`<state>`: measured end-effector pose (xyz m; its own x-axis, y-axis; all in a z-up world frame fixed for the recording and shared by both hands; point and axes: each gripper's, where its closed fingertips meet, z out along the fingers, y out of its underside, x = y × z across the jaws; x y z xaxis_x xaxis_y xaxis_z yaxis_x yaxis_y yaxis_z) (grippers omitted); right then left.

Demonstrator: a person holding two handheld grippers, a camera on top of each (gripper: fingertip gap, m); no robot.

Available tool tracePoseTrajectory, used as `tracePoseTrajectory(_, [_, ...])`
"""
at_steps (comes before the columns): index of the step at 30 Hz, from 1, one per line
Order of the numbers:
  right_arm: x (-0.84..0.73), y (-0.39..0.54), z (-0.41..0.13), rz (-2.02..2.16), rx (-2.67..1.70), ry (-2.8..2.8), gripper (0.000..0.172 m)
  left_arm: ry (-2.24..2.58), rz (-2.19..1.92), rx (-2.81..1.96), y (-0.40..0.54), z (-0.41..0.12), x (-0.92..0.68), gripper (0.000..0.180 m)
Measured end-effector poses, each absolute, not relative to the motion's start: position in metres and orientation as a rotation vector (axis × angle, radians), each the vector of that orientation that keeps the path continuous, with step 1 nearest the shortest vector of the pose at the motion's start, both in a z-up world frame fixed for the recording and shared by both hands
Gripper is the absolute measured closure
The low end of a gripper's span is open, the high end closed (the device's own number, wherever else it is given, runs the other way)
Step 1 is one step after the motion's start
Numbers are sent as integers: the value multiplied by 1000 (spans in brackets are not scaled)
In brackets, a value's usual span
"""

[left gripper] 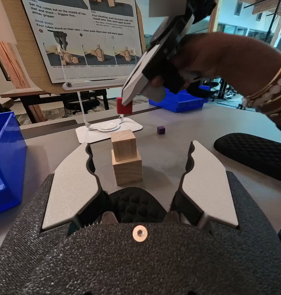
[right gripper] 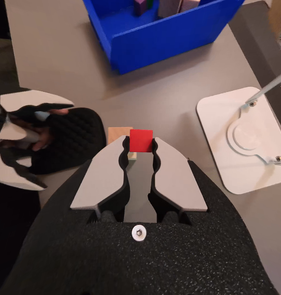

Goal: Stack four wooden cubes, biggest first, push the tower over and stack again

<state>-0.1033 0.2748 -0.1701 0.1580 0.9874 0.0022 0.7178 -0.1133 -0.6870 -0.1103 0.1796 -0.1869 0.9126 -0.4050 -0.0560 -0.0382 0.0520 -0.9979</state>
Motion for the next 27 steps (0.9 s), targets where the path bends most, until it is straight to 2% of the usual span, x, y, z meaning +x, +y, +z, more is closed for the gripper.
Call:
tracePoseTrajectory(6, [-115, 245, -183, 575, -1904, -1701, 145, 359, -289, -1502, 180, -187, -111, 68])
tracePoseTrajectory(27, [-120, 245, -198, 510, -1899, -1736, 145, 355, -294, -1502, 180, -187, -111, 69])
